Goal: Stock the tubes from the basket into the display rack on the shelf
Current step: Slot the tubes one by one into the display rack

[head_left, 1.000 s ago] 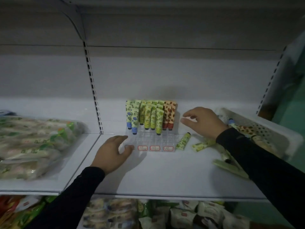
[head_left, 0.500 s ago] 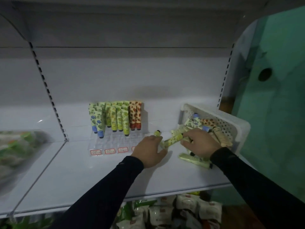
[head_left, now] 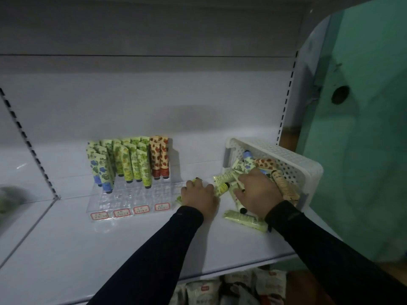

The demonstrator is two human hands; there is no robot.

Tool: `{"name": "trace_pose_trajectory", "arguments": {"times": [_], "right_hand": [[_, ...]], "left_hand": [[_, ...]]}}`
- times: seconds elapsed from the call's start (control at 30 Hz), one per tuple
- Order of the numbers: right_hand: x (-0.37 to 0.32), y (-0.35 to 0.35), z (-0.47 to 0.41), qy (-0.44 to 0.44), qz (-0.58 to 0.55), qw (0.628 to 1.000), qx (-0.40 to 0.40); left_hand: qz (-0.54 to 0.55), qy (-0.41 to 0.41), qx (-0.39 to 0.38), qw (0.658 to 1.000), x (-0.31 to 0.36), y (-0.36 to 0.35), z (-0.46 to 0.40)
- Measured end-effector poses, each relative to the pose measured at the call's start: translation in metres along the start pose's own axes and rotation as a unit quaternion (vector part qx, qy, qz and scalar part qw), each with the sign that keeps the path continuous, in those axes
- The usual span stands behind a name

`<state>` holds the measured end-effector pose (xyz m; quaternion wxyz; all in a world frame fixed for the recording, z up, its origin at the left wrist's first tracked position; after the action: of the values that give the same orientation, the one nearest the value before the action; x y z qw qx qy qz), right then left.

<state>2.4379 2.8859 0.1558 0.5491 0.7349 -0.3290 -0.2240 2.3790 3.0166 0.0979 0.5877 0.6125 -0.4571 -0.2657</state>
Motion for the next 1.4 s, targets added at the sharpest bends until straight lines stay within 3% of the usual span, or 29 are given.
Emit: {"name": "trace_pose_trajectory", "arguments": {"times": [0.13,0.3,0.37,0.47,0.67,0.97,1.17,1.4], "right_hand": [[0.001,0.008,-0.021,-0.033,0.032,0.999,0.009],[0.009,-0.022,-0.047,-0.049,0.059,0.993,-0.087],[0.008,-0.018,-0.053,-0.041,0.072,0.995,-0.054],[0.006,-0.008,-0.055,-0.051,0.047,0.998,-0.004],[-0.014,-0.034,-0.051,-0.058,0.015,0.992,-0.11],[-0.033,-0.044,-0.043,-0.053,-0.022,0.988,-0.142],[-0.056,-0.053,-0.027,-0.006,-0.141,0.976,-0.164],[-0.061,-0.046,-0.005,0.024,0.005,0.972,-0.233]], "left_hand": [[0.024,0.017,-0.008,1.0,-0.003,0.009,0.002],[0.059,0.043,-0.049,0.996,-0.009,0.007,0.011],[0.075,0.043,-0.051,0.995,-0.01,0.008,0.015],[0.093,0.031,-0.049,0.994,-0.008,0.011,0.02],[0.12,-0.002,-0.077,0.99,-0.006,0.017,0.027],[0.096,-0.019,-0.122,0.988,-0.006,0.026,0.051],[0.074,-0.005,-0.196,0.978,-0.023,0.023,0.08],[0.078,0.002,-0.221,0.972,-0.059,0.035,0.105]]}}
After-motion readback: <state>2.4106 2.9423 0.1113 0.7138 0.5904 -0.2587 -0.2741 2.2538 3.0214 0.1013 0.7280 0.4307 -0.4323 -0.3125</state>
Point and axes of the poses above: each hand's wrist, its own z-axis away from the middle knuckle, its own y-axis out of the back of the hand, x = y × z, the point moved 10 cm from there along -z, towards the middle knuckle, and after that the axes turned 12 degrees about z, right-handed, at the moved point
